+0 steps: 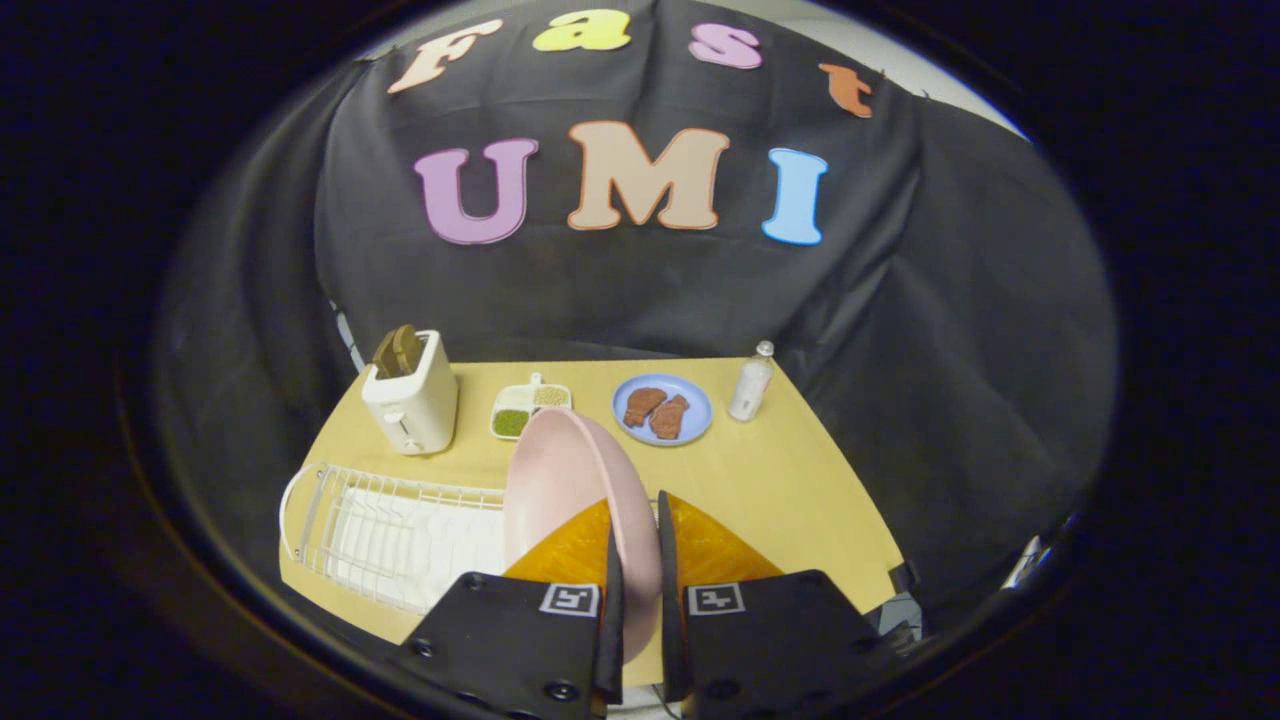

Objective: Take the plate from the dish rack, then take the spoon from the basket and place it into the plate.

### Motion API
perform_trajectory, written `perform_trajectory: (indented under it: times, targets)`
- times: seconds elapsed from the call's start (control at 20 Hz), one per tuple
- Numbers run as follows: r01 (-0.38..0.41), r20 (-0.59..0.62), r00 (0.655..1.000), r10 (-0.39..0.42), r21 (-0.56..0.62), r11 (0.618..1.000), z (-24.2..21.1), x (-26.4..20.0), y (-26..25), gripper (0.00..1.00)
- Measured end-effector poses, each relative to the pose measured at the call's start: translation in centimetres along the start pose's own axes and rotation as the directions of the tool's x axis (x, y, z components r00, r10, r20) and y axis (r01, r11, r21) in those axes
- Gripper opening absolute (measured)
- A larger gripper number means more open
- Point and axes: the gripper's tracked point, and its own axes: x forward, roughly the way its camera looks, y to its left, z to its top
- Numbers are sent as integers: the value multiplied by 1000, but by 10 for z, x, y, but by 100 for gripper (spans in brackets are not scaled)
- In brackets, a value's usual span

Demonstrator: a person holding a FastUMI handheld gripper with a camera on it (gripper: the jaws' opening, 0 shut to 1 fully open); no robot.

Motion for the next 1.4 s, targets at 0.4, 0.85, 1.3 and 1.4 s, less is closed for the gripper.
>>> perform_trajectory:
  times: [0.4,0.85,1.3,1.4]
  targets:
    - [-106,-1,994,108,189,976,-96,2,-48,18]
    - [-77,-101,988,113,306,949,-225,40,-85,18]
    - [-154,-105,968,229,471,869,-265,80,-84,17]
    - [-179,-103,961,258,481,858,-268,87,-79,16]
